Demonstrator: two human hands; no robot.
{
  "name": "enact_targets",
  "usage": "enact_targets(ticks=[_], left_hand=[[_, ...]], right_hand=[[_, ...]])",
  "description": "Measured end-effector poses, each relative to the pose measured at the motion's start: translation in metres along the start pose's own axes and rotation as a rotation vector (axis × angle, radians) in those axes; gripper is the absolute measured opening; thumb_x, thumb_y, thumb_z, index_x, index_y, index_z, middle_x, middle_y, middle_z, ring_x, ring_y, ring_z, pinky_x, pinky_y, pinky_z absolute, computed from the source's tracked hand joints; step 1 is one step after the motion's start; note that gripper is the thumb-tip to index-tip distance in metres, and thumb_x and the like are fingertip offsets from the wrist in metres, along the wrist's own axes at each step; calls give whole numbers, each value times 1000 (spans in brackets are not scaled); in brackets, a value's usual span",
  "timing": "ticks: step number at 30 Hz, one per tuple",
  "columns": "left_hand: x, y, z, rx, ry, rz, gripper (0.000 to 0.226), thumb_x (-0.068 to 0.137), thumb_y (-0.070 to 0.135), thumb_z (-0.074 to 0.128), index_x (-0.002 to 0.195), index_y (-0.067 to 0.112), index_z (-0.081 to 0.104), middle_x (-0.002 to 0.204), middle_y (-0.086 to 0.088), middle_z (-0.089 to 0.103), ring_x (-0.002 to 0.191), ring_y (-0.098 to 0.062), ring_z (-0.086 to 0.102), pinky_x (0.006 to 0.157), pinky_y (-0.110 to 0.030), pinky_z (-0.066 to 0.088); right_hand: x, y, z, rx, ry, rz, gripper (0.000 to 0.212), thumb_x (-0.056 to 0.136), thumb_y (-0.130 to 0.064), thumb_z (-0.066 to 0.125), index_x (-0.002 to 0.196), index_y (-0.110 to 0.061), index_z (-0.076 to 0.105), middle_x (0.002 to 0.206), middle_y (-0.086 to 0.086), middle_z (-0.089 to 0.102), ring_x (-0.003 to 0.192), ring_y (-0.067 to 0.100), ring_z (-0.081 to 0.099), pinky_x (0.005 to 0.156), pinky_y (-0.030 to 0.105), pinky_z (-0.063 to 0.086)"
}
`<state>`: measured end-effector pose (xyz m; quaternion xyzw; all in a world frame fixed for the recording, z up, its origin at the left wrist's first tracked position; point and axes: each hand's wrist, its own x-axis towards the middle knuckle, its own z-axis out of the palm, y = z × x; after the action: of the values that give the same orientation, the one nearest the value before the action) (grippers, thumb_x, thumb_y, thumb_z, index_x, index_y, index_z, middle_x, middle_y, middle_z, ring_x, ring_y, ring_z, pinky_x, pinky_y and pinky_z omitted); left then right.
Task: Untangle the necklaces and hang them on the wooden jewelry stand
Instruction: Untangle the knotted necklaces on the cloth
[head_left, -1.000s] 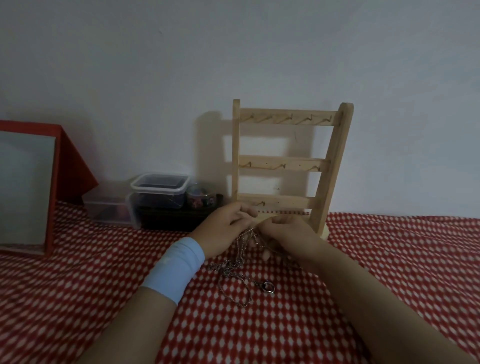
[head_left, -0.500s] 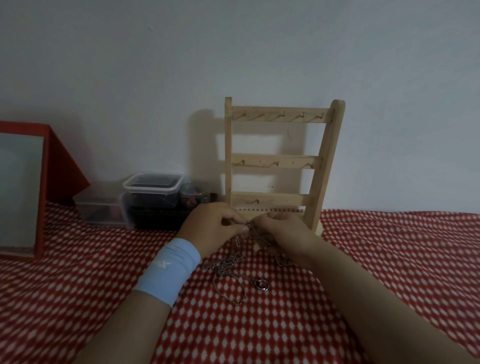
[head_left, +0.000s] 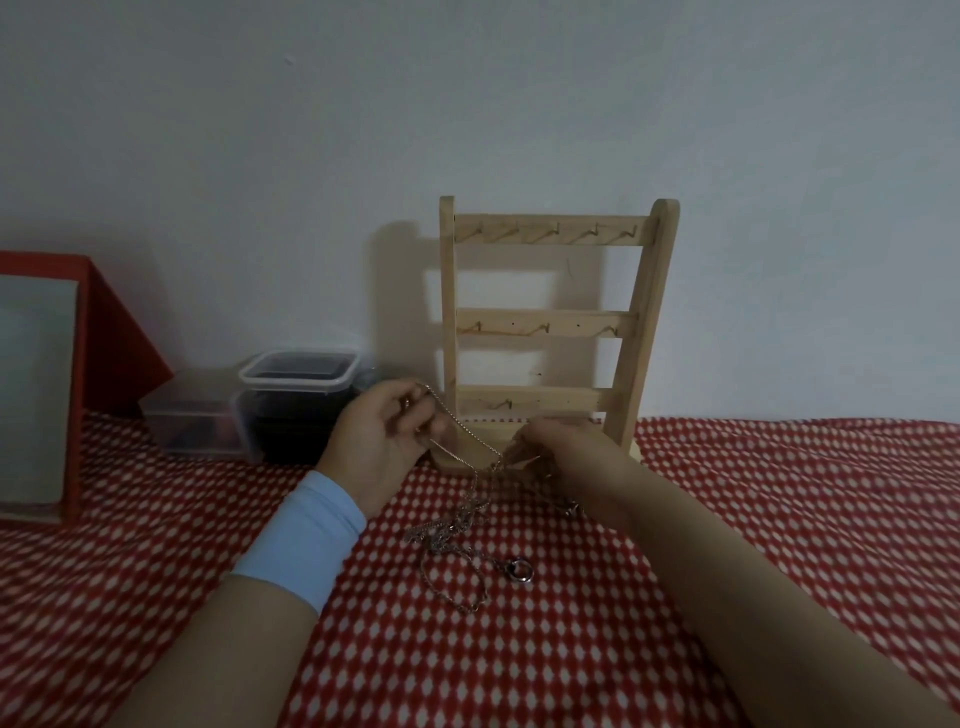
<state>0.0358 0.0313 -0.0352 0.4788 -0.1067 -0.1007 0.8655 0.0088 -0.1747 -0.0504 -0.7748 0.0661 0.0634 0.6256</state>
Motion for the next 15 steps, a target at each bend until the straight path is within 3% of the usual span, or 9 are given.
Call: enact_targets(ticks=[3,6,10,13,15], left_hand=[[0,3,-5,-17,-25,-51,28,98,18,43,73,11,51,40,6,27,40,-10,32,57,-26,47],[1,14,-13,10,-43,-37,26,99,20,42,80,12,59,43,7,30,37,-6,28,37,-18,34],[2,38,-30,20,45,-36,31,93,19,38,62,18,47,47,7,28,36,-6,23,34,-14,15],[5,50,-39,553,273,-93,34,87,21,42,54,22,35,45,5,26,34,-9,19,38,-14,13],[4,57,-45,1037,363,-177,35,89,26,47,55,18,40,45,0,39,37,-17,33,40,-20,26]], right_hand=[[6,2,0,214,-5,66,25,96,-25,47,88,-11,65,78,4,64,72,20,57,65,32,44],[6,0,-2,369,14,105,27,95,-21,41,72,-15,55,74,5,56,65,19,51,64,33,43],[2,-2,-3,345,56,60,29,101,-31,50,79,-13,57,75,5,58,64,18,51,62,31,43],[-2,-5,-2,392,54,-16,23,103,-28,55,89,-9,58,72,5,58,65,20,54,66,35,47],[-4,-7,-3,445,32,-55,26,103,-25,55,82,-11,55,65,4,53,61,20,54,67,35,48]])
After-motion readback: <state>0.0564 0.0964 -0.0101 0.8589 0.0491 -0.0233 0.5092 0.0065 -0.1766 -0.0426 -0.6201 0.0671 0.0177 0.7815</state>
